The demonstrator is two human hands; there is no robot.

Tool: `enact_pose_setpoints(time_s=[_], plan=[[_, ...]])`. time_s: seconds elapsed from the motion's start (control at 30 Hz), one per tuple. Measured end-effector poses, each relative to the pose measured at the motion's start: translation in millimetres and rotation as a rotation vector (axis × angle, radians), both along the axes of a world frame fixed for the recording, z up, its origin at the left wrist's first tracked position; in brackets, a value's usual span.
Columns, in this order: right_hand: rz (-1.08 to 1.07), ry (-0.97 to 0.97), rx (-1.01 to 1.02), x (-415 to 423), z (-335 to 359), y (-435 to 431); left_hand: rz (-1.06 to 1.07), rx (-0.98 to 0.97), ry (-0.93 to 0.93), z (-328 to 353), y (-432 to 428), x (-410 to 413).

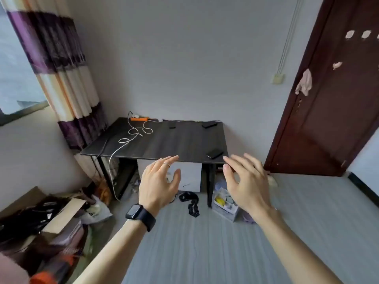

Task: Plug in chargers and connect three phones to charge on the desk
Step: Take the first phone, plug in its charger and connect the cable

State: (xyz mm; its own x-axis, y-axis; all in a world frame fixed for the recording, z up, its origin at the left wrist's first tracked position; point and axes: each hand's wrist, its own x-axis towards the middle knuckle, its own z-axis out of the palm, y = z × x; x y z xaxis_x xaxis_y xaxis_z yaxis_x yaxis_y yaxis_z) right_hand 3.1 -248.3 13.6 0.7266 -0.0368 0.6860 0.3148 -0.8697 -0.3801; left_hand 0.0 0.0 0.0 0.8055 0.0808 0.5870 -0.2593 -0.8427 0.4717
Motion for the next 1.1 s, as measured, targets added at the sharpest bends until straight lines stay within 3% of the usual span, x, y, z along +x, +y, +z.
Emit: enact_pose_setpoints(time_s=[0.13, 0.33, 0.77, 1.1], plan=[[0.008, 0.168, -0.031, 7, -53, 2, -0.048, 0.006, 0.156, -46, -7, 10], [0.007, 0.287, -0.084, 50, -97, -6, -0.082, 0.024, 0.247, -80, -14, 60], [0.031, 0.368, -0.073, 242, -120, -12, -0.023, 0.109, 0.306, -78, -17, 254], [0.034, 0.591, -0.067, 360, -169, -13, 0.034, 0.088, 0.435, -119, 2, 358]])
